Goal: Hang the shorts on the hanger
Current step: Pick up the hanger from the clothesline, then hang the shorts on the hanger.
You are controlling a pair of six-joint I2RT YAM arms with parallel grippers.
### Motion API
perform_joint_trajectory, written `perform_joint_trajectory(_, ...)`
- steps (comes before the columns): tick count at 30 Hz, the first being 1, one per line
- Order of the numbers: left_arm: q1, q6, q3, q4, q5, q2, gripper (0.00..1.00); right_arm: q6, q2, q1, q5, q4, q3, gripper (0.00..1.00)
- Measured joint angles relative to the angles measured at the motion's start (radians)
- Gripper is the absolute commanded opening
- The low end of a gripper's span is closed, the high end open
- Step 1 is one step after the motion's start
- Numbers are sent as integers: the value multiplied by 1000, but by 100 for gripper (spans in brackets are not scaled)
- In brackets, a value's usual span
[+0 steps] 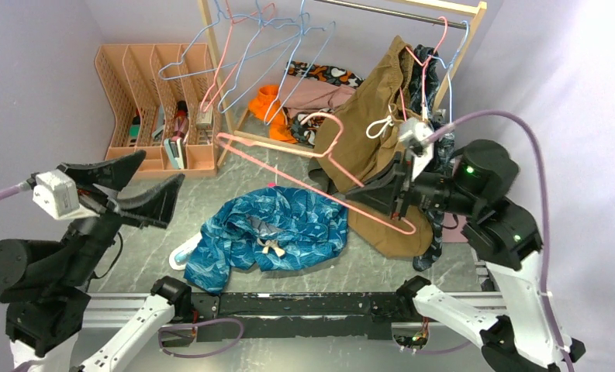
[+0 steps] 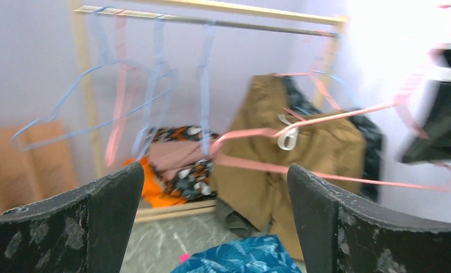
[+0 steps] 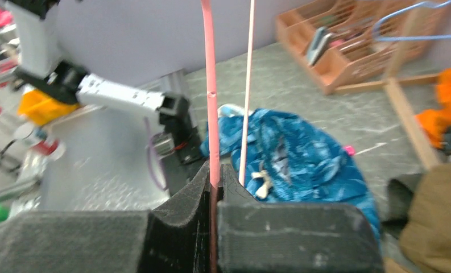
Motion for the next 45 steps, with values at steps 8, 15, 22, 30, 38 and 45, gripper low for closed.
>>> perform_joint_trajectory(8,1,109,97,6,609,103,99,7,82,5,-207,106,-242,0)
perform_joint_trajectory(15,1,175,24,-17,846,211,98,-48,109,86,-227,170,-301,0)
perform_joint_trajectory(22,0,212,-45,-42,933,260,87,-110,127,206,-232,221,-293,0)
perform_joint_trajectory(30,-11,245,-118,-62,967,258,64,-140,169,236,-197,235,-294,0)
perform_joint_trajectory(38,-16,284,-184,-102,976,262,37,-129,166,238,-188,296,-342,0)
perform_joint_trajectory(45,-16,290,-219,-95,986,267,7,-115,166,240,-181,303,-367,9)
